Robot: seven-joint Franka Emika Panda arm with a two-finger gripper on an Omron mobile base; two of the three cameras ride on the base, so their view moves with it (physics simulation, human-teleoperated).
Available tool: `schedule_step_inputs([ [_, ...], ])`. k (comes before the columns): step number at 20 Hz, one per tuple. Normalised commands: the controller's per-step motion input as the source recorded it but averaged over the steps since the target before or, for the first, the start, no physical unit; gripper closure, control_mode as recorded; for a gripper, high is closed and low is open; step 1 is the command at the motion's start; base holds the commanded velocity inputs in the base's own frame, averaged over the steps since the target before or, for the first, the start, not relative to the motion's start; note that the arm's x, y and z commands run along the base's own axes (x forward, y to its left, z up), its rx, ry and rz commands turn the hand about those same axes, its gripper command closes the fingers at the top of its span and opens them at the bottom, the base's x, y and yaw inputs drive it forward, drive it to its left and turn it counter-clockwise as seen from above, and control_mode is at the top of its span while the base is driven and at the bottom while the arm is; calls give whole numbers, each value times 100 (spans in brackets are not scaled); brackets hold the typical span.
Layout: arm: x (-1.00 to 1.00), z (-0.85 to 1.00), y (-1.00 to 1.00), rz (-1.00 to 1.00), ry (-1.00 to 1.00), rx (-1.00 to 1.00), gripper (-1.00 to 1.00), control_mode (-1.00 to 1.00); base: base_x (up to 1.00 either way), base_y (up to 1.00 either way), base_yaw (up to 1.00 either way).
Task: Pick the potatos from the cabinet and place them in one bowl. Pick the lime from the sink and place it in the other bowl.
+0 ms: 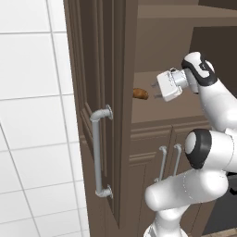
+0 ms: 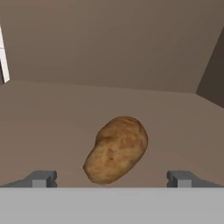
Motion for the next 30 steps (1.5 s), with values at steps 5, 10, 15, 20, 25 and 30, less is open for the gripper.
schedule_step_inputs([
  [5,2,-1,1,-3,0,0,-100,-100,0,0,0],
  [10,0,0,8,-1,0,0,-100,-100,0,0,0],
  [15,0,0,15,0,0,0,-100,-100,0,0,0],
  [20,0,0,13,0,0,0,-100,-100,0,0,0],
  [25,0,-1,4,0,0,0,-100,-100,0,0,0],
  [30,1,-12,5,0,0,0,-100,-100,0,0,0],
])
